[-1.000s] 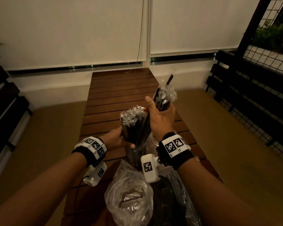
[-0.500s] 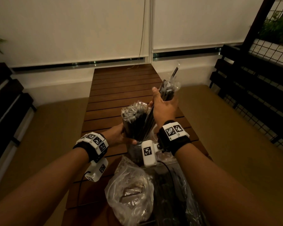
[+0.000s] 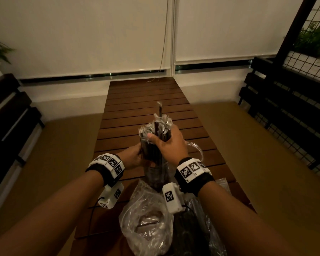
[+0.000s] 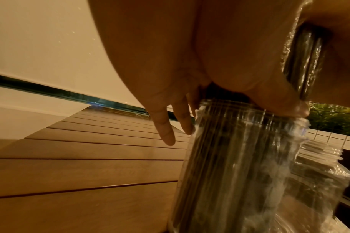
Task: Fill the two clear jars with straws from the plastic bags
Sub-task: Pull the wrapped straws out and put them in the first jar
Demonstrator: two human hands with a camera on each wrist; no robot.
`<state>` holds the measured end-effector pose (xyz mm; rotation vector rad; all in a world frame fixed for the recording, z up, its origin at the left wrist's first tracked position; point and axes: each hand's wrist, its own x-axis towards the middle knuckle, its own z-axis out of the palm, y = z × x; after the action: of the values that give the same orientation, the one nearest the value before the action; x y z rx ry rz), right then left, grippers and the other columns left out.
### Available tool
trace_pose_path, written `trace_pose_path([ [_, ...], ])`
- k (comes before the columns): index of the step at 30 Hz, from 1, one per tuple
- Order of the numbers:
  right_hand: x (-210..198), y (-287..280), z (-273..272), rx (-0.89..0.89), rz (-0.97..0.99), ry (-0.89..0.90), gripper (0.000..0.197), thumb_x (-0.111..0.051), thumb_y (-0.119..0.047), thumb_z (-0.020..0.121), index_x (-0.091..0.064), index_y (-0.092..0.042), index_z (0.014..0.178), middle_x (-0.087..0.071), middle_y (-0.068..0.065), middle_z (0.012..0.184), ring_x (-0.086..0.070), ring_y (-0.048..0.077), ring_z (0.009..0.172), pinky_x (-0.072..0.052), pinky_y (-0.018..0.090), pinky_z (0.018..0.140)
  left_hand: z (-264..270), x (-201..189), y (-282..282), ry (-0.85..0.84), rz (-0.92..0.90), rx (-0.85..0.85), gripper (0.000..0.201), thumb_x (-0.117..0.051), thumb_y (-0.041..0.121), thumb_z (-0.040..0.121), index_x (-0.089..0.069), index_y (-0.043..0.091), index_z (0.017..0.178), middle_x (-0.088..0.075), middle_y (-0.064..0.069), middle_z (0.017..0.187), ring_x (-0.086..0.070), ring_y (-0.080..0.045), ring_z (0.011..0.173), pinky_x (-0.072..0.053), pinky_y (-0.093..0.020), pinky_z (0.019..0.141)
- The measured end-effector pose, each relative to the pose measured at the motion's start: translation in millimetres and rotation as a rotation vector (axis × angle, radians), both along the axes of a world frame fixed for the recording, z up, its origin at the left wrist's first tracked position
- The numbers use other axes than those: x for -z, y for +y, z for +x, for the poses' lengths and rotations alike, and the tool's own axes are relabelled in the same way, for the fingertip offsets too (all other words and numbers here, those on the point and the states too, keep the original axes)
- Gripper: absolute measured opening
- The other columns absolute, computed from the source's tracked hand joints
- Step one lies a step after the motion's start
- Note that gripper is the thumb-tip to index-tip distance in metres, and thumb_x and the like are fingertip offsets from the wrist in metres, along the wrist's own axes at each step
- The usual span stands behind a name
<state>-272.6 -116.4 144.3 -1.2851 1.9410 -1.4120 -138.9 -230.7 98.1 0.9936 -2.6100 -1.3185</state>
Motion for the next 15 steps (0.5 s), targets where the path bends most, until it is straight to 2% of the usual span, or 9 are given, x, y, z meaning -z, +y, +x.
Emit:
trace_pose_path([
  [2, -10.7, 1.6, -5.6, -0.028, -0.028, -0.001, 0.078, -0.078, -0.07, 0.06, -0.045, -0.042, 0.126, -0.048, -0.016, 0.13, -0.053, 0.017, 0.125, -0.046, 0.053, 0.105, 0.3, -0.3, -0.6, 0.002, 0.028, 0.005, 0.081, -0.079, 0.026, 0.075, -0.035, 0.021, 0.143, -0.051, 0.008, 0.127, -0.05, -0.017, 0.122, -0.046, -0.031, 0.097],
  [3, -19.2, 2.1, -8.4, -0.024, -0.081, 0.017, 0.088, -0.08, -0.068, 0.058, -0.04, -0.043, 0.131, -0.046, -0.014, 0.136, -0.049, 0.015, 0.127, -0.045, 0.053, 0.107, 0.9, -1.9, 0.6, -0.003, 0.032, 0.007, 0.085, -0.079, 0.03, 0.074, -0.033, 0.023, 0.144, -0.05, 0.007, 0.132, -0.049, -0.016, 0.124, -0.045, -0.034, 0.1],
  [6, -57.5, -0.5, -11.5, -0.06, -0.284, 0.226, 0.101, -0.084, -0.058, 0.064, -0.033, -0.031, 0.146, -0.038, -0.001, 0.151, -0.036, 0.009, 0.133, -0.036, 0.045, 0.112, 1.9, -5.0, 3.1, -0.016, 0.027, 0.013, 0.098, -0.08, 0.048, 0.065, -0.028, 0.025, 0.146, -0.047, 0.003, 0.144, -0.046, -0.016, 0.13, -0.043, -0.041, 0.107],
  [8, -81.3, -10.7, -7.9, -0.134, -0.291, 0.446, 0.095, -0.077, -0.06, 0.072, -0.035, -0.024, 0.148, -0.038, 0.001, 0.153, -0.036, 0.013, 0.138, -0.03, 0.044, 0.115, 0.7, -7.6, 5.0, -0.023, 0.023, -0.001, 0.092, -0.081, 0.036, 0.073, -0.028, 0.023, 0.147, -0.045, 0.003, 0.144, -0.045, -0.015, 0.129, -0.041, -0.037, 0.107],
  [10, -89.3, -23.9, -4.9, -0.238, -0.106, 0.645, 0.086, -0.06, -0.067, 0.084, -0.032, -0.022, 0.152, -0.034, 0.002, 0.157, -0.03, 0.019, 0.146, -0.02, 0.051, 0.122, 0.2, -8.9, 5.9, -0.017, 0.023, -0.01, 0.088, -0.081, 0.029, 0.076, -0.028, 0.021, 0.146, -0.045, 0.002, 0.142, -0.044, -0.016, 0.129, -0.04, -0.035, 0.106],
  [12, -77.0, -30.8, -4.3, -0.353, 0.153, 0.784, 0.083, -0.039, -0.072, 0.092, -0.025, -0.02, 0.155, -0.026, 0.004, 0.163, -0.017, 0.02, 0.153, -0.01, 0.052, 0.125, 0.8, -11.4, 8.7, -0.005, 0.016, -0.007, 0.088, -0.081, 0.033, 0.073, -0.031, 0.022, 0.145, -0.045, 0.003, 0.142, -0.043, -0.016, 0.13, -0.041, -0.035, 0.106],
  [13, -65.8, -31.1, -4.7, -0.397, 0.251, 0.826, 0.084, -0.031, -0.073, 0.093, -0.023, -0.018, 0.156, -0.022, 0.005, 0.165, -0.013, 0.02, 0.154, -0.006, 0.052, 0.125, 1.8, -13.3, 11.1, -0.005, 0.014, -0.009, 0.088, -0.081, 0.036, 0.072, -0.033, 0.022, 0.144, -0.044, 0.005, 0.141, -0.044, -0.015, 0.13, -0.041, -0.035, 0.106],
  [15, -41.4, -26.6, -3.6, -0.433, 0.369, 0.851, 0.087, -0.026, -0.076, 0.091, -0.02, -0.02, 0.157, -0.018, 0.003, 0.166, -0.008, 0.019, 0.155, -0.002, 0.054, 0.124, 3.7, -13.0, 12.6, -0.02, 0.002, -0.007, 0.082, -0.078, 0.045, 0.068, -0.043, 0.023, 0.139, -0.051, 0.003, 0.14, -0.05, -0.016, 0.127, -0.046, -0.04, 0.105],
])
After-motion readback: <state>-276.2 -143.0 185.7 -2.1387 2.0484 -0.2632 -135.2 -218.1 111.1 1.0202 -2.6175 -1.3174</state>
